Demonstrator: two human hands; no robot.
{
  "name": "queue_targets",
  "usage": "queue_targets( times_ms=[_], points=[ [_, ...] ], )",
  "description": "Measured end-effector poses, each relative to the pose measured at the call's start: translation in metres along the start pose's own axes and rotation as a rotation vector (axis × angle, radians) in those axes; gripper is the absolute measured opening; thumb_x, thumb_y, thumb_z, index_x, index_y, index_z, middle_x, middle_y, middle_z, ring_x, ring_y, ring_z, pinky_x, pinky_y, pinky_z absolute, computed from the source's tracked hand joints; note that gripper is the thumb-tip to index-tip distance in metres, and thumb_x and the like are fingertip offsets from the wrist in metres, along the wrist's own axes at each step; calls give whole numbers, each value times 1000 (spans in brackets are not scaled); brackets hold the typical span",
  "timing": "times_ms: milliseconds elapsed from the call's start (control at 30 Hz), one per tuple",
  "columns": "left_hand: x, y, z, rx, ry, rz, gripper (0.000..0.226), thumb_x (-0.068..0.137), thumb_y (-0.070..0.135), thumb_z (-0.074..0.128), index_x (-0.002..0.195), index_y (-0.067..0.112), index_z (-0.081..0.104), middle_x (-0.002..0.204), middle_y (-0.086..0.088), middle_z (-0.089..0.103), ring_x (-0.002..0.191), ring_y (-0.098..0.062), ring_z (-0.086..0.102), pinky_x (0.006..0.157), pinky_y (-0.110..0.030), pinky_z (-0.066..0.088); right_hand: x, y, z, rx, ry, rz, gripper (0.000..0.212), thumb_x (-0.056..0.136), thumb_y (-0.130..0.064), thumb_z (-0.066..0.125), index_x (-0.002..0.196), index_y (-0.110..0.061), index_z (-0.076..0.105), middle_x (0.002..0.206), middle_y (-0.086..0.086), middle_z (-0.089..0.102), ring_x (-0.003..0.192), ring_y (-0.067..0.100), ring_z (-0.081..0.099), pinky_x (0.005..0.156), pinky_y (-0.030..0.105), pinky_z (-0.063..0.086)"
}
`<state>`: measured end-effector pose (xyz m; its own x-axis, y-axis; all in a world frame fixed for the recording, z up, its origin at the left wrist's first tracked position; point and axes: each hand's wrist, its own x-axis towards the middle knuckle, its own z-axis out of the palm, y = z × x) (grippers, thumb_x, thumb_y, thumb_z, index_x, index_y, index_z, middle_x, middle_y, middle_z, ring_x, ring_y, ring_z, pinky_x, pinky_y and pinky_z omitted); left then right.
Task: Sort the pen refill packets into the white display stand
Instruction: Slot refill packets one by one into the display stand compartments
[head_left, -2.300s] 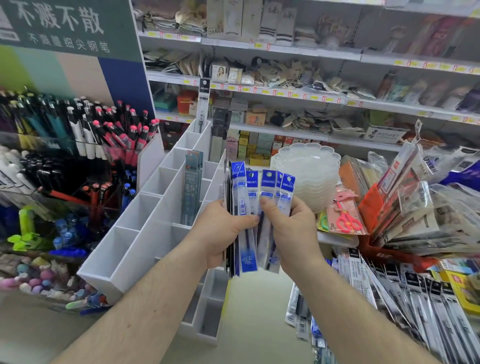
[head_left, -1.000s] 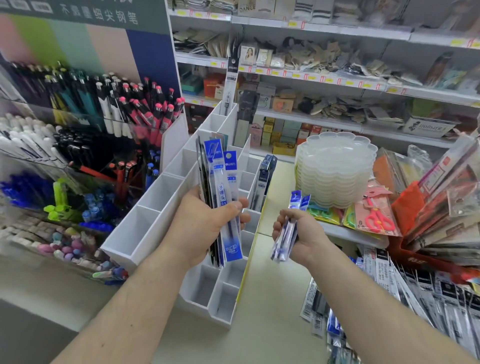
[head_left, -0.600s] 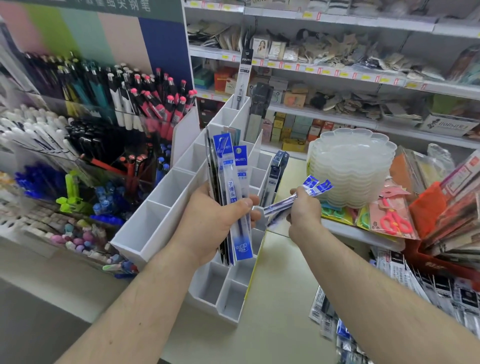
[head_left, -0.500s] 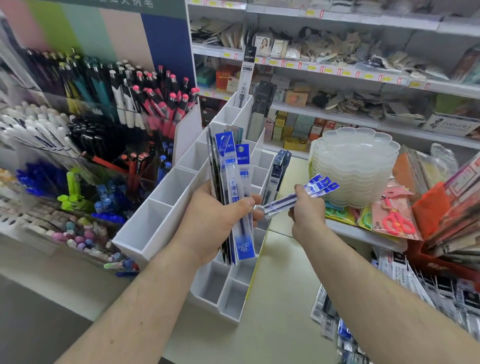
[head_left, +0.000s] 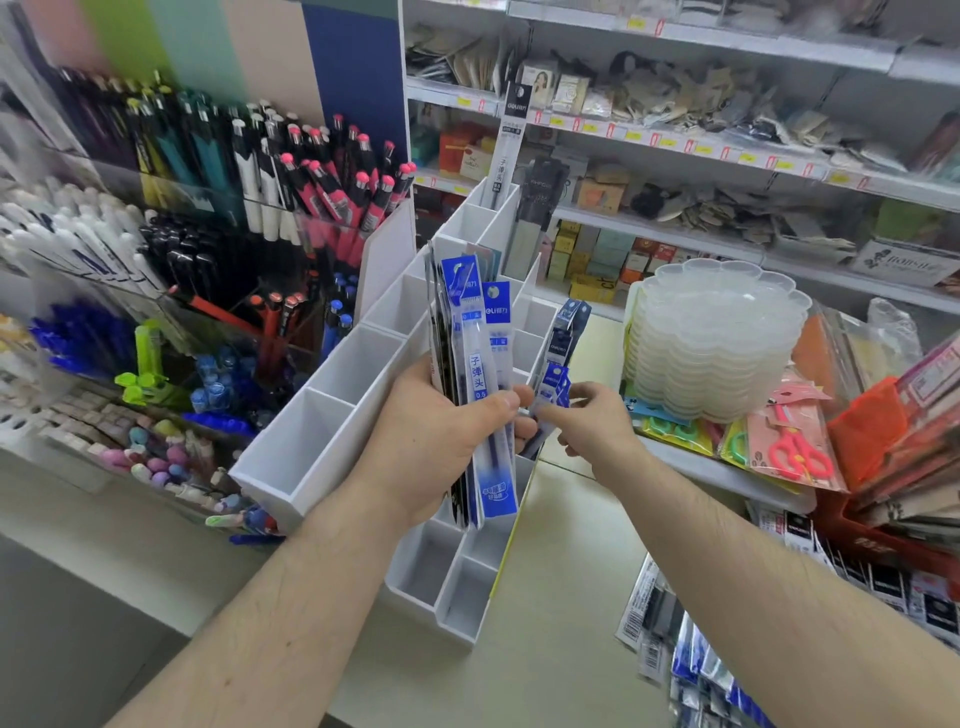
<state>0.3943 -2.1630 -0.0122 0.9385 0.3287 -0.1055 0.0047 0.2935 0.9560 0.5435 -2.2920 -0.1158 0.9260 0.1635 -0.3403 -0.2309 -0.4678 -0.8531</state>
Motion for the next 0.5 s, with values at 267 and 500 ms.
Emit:
queue_targets(
  times_ms=[267,500],
  points=[
    [-1,0,1,16,7,-3,29,91,-2,61,119,3,55,86,-7,75,71,-21,73,62,-28,58,6,0,8,-147,55,-217,8,89,-17,71,92,-22,67,78,-2,67,73,22,65,74,45,59],
    [0,-1,0,57,8,-3,31,92,1,62,121,8,54,88,-6,76,75,-21,74,66,-32,59,7,0,6,-140,39,-203,32,87,-17,75,110,-24,54,83,-2,64,70,15,65,59,25,55]
  ],
)
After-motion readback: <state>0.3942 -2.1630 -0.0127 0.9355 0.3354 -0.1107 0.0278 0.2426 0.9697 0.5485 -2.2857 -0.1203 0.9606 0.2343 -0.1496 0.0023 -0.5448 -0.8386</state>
